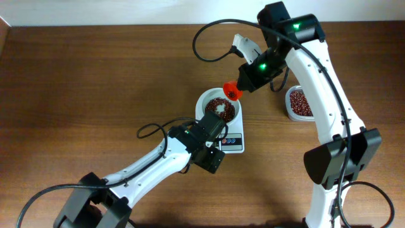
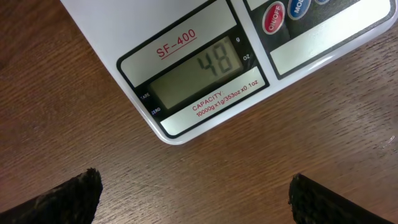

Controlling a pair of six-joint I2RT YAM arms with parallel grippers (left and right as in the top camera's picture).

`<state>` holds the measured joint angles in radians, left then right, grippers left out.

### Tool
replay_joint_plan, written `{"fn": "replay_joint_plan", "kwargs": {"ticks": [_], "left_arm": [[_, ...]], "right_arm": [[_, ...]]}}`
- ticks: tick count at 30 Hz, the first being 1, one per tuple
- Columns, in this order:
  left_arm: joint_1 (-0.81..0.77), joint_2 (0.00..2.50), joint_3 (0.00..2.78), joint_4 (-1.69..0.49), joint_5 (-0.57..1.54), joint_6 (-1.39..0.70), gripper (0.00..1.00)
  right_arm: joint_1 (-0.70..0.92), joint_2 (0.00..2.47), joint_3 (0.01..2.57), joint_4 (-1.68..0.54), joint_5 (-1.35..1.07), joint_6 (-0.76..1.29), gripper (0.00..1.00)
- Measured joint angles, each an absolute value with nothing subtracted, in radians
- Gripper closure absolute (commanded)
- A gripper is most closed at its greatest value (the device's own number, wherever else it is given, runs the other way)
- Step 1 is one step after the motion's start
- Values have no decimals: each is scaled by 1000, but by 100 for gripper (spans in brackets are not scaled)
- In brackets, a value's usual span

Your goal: Scoop item into bowl and weigh 50g on scale

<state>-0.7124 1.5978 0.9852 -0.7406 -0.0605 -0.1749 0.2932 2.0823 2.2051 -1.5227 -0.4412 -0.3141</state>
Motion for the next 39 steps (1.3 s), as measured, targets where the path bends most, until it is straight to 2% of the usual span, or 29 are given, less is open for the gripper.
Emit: {"fn": "replay_joint_plan", "kwargs": {"ticks": [14,31,39], "left_arm": [[-712,1598,985,-741,-61,-175,1],[-712,1598,985,-741,-61,-175,1],[-712,1598,985,-741,-61,-175,1]], "right_arm": [[307,2082,2226,-1515,-369,-313,96],[524,2082,2285,-1526,-39,-313,96],[542,2082,2285,-1526,56,-289,96]]}}
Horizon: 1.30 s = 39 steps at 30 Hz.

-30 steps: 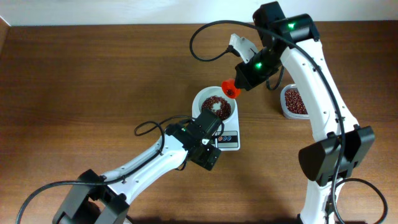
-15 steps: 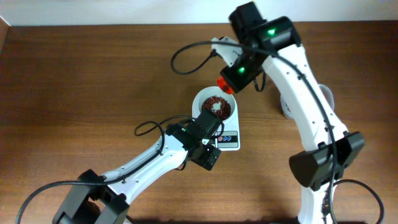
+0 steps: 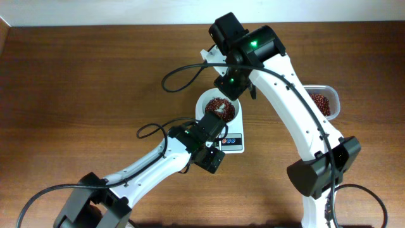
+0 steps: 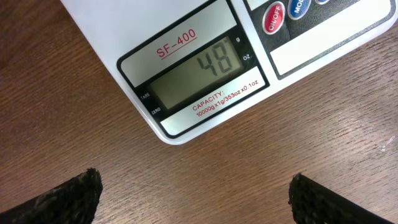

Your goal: Scoop item into bowl and weigh 50g on scale

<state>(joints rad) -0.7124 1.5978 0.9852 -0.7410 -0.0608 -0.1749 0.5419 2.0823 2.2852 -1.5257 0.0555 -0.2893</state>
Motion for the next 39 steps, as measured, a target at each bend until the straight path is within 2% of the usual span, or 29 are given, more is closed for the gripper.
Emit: {"fn": "replay_joint_plan", "kwargs": {"ticks": [19,28,39], "left_arm": [[-712,1598,985,-744,-61,-175,1],[-712,1598,985,-743,-61,-175,1],[-712,1598,985,-744,-61,-175,1]], "right_arm": [[508,2082,2286,-1481,34,-212,96],[172,2082,2286,-1550,-239,-205,96],[-152,2082,2286,-1581,-313,-160,96]]}}
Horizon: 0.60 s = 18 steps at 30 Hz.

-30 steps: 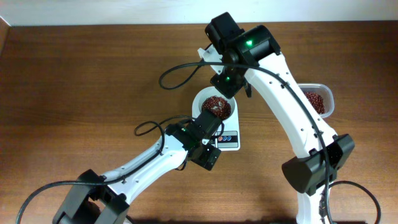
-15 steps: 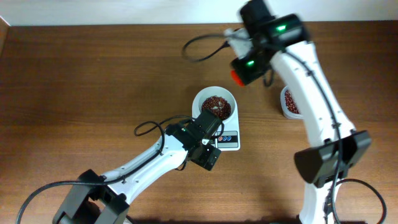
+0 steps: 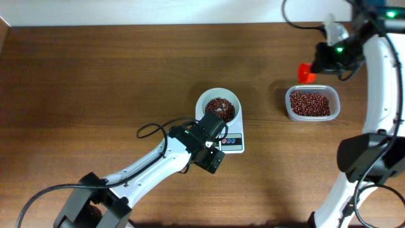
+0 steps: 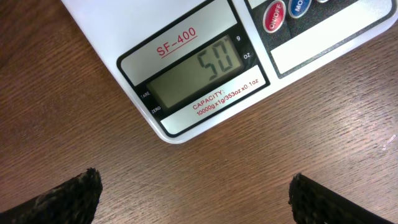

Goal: Scoop item into bowl and weigh 50g on scale
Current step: 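Carry the orange scoop right over the clear bean tub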

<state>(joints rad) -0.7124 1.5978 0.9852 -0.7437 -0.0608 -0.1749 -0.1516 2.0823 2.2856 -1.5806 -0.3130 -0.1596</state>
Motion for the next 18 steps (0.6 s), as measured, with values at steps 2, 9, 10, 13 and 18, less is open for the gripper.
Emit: {"fn": "replay_joint_plan", "kwargs": {"ticks": [2,9,10,13,18], "left_arm": [[-712,1598,985,-744,-61,-175,1],[-712,1598,985,-744,-60,-175,1],[-712,1598,985,-743,-61,-175,1],[-712,1598,985,-744,-60,-175,1],[-712,1598,985,-744,-60,-175,1]], "right_arm": [[-181,2082,2286,-1582,-315,-157,96],[-220,2082,2283,-1582,-316,-156,96],[-219,2082,2277,-1582,-316,-156,96],[-219,2082,2234,-1550,-316,-156,96],[-219,2082,2135,-1499,-316,-156,96]]}}
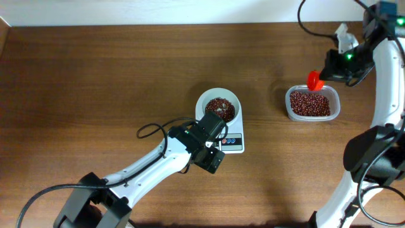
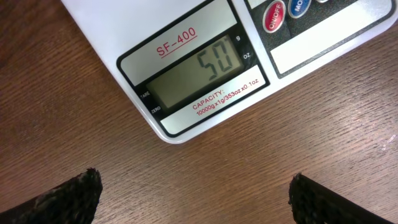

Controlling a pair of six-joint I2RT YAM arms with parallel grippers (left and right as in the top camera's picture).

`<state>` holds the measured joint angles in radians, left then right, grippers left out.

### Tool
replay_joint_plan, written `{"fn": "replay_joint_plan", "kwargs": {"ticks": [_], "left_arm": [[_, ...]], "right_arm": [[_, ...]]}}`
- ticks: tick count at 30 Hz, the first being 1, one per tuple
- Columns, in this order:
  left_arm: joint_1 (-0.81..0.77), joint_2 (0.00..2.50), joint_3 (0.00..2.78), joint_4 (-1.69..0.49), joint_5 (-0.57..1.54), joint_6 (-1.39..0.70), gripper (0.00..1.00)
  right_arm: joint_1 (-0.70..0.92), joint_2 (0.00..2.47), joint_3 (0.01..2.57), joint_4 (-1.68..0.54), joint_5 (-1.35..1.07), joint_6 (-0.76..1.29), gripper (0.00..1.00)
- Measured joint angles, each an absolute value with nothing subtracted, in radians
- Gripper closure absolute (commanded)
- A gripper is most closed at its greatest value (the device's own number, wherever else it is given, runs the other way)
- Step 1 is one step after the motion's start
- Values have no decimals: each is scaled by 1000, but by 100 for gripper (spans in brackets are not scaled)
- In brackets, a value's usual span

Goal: Scoop item into bowl and weigh 50g on scale
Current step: 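Carry the orange scoop right over the clear bean tub, then lower the scoop into the bean tub and release it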

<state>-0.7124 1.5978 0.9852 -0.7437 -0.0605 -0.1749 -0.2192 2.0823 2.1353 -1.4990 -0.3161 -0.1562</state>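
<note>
A white bowl [image 1: 219, 107] of red beans stands on the white scale [image 1: 231, 143]. In the left wrist view the scale display [image 2: 217, 61] reads 50 g. My left gripper [image 2: 196, 200] hovers over the wood just in front of the scale, open and holding nothing. Its fingertips [image 2: 69, 194] sit far apart. At the far right my right gripper [image 1: 335, 63] is shut on a red scoop [image 1: 314, 80]. The scoop hangs over the upper left rim of the clear bean tub [image 1: 310, 104].
The bean tub sits on the right side of the brown table [image 1: 95, 76]. My left arm's black cable [image 1: 155, 130] loops over the table left of the scale. The red and blue buttons [image 2: 273, 15] lie right of the display.
The right gripper with the red scoop has shifted slightly right and nearer, from beside the tub's far left corner to over its rim. The display still reads 50.
First the right gripper held the scoop at the bowl's upper right rim with the scale at 48. Then the arm was over the bowl, still 48. After that the display read 50 and the scoop was away at the bean tub, where it remains.
</note>
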Motion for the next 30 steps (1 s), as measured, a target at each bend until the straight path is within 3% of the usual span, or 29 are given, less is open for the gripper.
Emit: {"fn": "replay_joint_plan", "kwargs": {"ticks": [5,16,20,22,30], "left_arm": [[-712,1598,985,-744,-60,-175,1],[-712,1598,985,-744,-61,-175,1],[-712,1598,985,-744,-61,-175,1],[-712,1598,985,-744,-61,-175,1],[-712,1598,985,-744,-61,-175,1]], "right_arm": [[-219,2082,2010,-1406,-312,-156,95],[-219,2082,1945,-1364,-297,-153,27],[-219,2082,1945,-1364,-277,-153,15],[-219,2082,1945,-1364,-269,-154,1],[-219,2082,1945,-1364,-271,-157,0]]}}
